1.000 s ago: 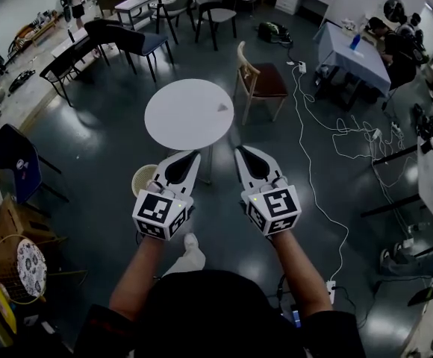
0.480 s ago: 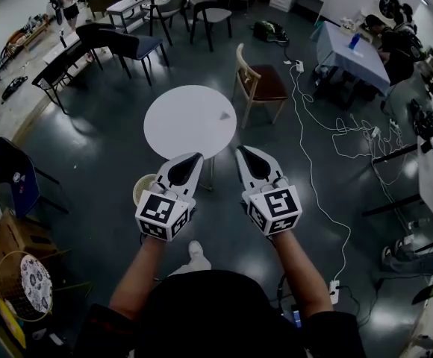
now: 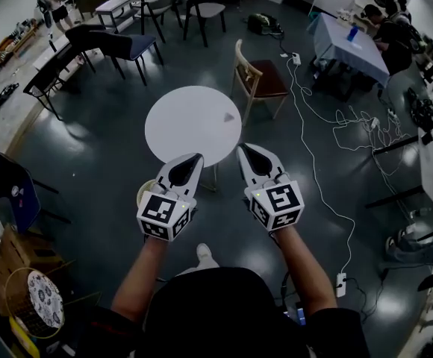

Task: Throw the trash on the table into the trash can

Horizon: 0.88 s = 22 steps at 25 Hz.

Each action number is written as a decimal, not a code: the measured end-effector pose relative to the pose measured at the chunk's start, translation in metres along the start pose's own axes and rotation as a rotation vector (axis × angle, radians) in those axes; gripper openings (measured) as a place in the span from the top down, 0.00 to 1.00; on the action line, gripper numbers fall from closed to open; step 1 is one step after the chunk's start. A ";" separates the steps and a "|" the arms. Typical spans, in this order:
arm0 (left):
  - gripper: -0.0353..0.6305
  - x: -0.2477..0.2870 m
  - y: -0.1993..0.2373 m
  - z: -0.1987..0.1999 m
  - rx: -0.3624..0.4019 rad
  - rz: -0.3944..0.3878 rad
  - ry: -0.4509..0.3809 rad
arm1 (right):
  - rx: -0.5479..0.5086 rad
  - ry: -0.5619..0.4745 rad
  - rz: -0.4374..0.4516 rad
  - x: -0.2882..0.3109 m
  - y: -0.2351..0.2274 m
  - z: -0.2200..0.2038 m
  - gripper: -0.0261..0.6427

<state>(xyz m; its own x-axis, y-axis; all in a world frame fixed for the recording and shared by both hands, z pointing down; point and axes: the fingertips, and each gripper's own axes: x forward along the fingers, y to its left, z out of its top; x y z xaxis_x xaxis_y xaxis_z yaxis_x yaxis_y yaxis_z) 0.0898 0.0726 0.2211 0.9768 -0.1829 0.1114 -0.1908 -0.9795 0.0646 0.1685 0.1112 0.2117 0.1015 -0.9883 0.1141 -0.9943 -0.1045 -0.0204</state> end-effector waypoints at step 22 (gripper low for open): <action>0.92 0.051 0.068 -0.013 -0.051 -0.004 0.008 | -0.003 0.070 -0.004 0.085 -0.037 -0.020 0.93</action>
<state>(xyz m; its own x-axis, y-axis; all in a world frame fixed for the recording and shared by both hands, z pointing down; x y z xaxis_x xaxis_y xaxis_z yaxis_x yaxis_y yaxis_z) 0.1255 -0.0019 0.2444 0.9767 -0.1785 0.1194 -0.1922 -0.9746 0.1153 0.2137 0.0334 0.2417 0.1031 -0.9776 0.1838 -0.9940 -0.1080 -0.0169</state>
